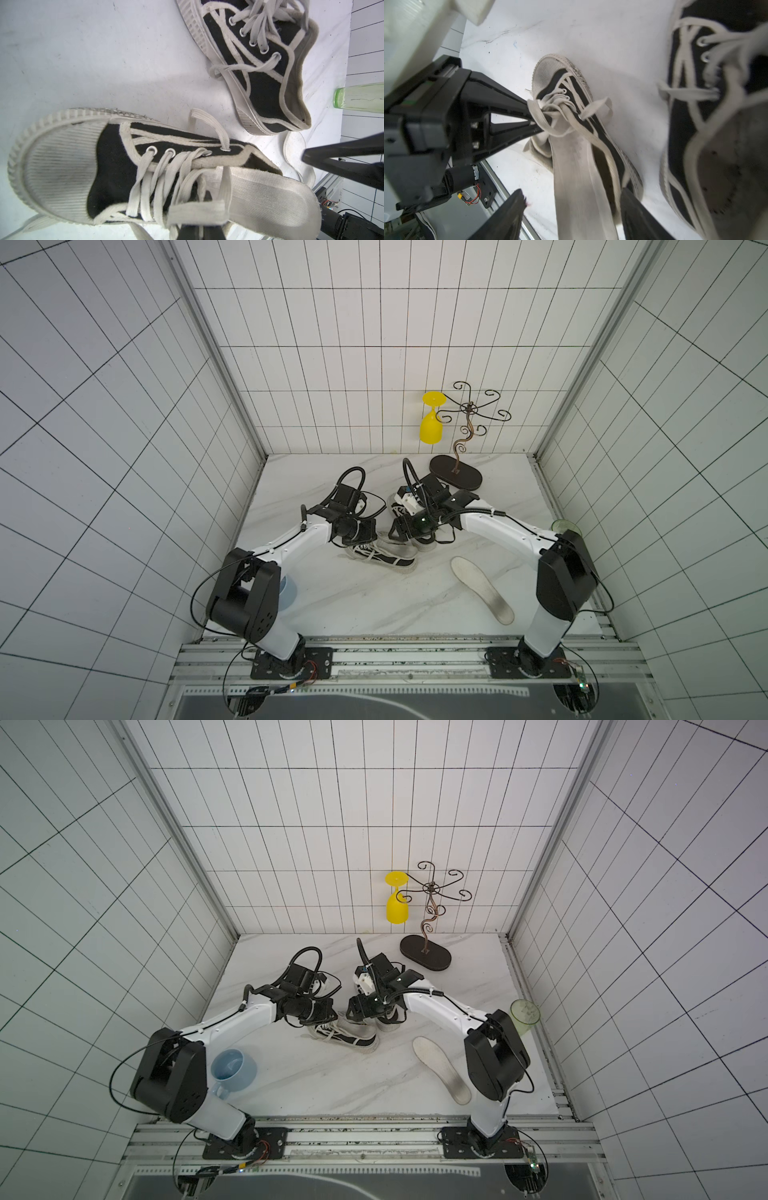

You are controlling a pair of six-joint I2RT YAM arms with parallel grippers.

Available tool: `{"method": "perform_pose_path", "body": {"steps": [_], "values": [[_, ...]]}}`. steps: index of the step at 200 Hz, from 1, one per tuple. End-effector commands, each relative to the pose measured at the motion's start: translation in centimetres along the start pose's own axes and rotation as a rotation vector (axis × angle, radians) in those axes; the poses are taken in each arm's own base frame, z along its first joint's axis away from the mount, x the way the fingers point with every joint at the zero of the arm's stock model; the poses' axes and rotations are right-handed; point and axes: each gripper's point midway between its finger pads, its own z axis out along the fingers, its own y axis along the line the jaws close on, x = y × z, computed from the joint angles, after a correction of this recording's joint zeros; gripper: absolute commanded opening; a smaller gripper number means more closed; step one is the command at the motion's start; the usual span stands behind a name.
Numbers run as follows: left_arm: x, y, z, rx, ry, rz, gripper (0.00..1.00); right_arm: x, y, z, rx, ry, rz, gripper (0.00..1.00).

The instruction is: Insert the insole into the shoe

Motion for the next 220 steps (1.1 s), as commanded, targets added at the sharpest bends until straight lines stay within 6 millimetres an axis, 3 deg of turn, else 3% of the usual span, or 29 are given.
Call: {"method": "perform_pose_path", "body": {"steps": [1, 24, 44, 122, 183, 199, 220], "values": [[-1.5, -0.4, -0.8, -0.003, -0.083, -0.006, 0.0, 4.9, -3.1, -1.9, 0.031, 0.095, 0.196, 0.72], [-1.7, -0.6, -1.0, -0.01, -0.096, -0.009, 0.0, 8.2, -3.6, -1.7, -0.018, 0.178, 0.321, 0.66], [-1.4, -0.4, -0.7, -0.023, -0.096, -0.019, 0.0, 9.4, -2.7, -1.3, -0.084, 0.213, 0.362, 0.61], [-1.6, -1.2, -1.0, -0.025, -0.119, -0.011, 0.0, 6.3, -0.4, -0.5, -0.251, 0.132, 0.442, 0.57], [-1.9, -1.6, -1.3, -0.01, -0.15, -0.02, 0.0, 7.2, -0.8, 2.1, -0.281, 0.2, 0.501, 0.51], [-1.9, -2.0, -1.4, 0.001, -0.149, -0.014, 0.0, 7.1, -1.1, 2.6, -0.27, 0.203, 0.508, 0.45], [-1.7, -2.6, -1.5, 0.017, -0.143, 0.001, 0.0, 5.8, -1.1, 2.6, -0.268, 0.173, 0.503, 0.28]]}}
